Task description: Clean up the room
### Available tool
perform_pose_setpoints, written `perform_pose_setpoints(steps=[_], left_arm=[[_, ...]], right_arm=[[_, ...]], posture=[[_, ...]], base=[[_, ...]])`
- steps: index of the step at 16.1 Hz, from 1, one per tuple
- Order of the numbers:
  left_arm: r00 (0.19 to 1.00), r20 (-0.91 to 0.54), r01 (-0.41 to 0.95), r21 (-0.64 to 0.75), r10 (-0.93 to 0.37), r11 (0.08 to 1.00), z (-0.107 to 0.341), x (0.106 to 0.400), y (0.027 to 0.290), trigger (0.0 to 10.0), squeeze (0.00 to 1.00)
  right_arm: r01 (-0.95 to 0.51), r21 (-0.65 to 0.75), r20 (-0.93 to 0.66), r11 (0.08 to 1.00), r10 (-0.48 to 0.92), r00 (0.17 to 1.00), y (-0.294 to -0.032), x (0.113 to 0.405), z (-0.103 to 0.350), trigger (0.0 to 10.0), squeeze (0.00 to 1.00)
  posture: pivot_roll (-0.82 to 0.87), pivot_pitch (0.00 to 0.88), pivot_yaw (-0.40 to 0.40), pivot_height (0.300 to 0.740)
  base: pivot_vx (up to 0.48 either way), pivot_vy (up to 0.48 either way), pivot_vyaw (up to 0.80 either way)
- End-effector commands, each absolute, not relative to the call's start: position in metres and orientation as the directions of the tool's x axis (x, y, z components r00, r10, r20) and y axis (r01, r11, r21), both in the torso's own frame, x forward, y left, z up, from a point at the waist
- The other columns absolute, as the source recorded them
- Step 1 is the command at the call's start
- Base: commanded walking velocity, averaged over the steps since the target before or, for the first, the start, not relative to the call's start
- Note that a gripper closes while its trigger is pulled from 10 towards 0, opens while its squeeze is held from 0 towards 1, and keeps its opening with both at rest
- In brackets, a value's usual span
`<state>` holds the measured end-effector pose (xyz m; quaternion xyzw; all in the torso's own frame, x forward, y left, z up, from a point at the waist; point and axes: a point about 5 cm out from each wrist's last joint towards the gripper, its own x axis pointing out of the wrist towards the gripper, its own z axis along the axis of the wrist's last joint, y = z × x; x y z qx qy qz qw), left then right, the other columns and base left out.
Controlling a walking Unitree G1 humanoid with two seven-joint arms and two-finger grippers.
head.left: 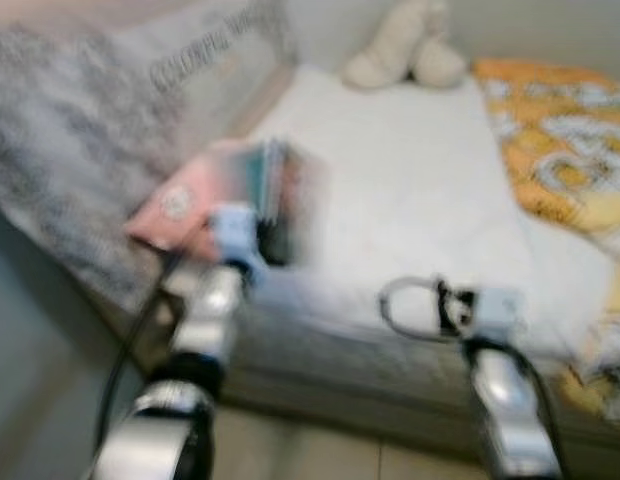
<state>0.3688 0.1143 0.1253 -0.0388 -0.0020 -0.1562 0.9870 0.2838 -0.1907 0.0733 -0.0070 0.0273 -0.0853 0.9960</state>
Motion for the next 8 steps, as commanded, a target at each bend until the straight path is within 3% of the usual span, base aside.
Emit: perform_pose_setpoints(steps=[1,4,6,8], left_arm=[[0.941,0.081,0.333,-0.039,-0.329,0.942,0.145,0.376,0.115,10.0,0.00],[0.923,0.073,0.380,-0.001,-0.379,0.925,0.145,0.375,0.104,10.0,0.00],[0.909,0.070,0.411,0.023,-0.412,0.911,0.145,0.373,0.095,10.0,0.00],[0.907,0.069,0.415,0.027,-0.416,0.910,0.144,0.373,0.093,10.0,0.00]], right_arm=[[0.149,-0.004,-0.023,0.989,-0.149,0.989,-0.182,0.287,0.081,10.0,0.00],[0.157,-0.013,-0.015,0.988,-0.157,0.988,-0.181,0.284,0.081,10.0,0.00],[0.155,-0.001,-0.010,0.988,-0.155,0.988,-0.181,0.283,0.082,10.0,0.00],[0.150,-0.003,-0.003,0.989,-0.150,0.989,-0.181,0.282,0.083,10.0,0.00]], posture=[[0.08,0.000,0.047,0.740],[0.07,0.000,0.052,0.740],[0.06,0.000,0.057,0.740],[0.06,0.000,0.057,0.740]], base=[[0.386,0.285,0.00],[0.394,0.000,0.00],[0.000,0.000,0.00],[0.306,-0.366,0.00]])
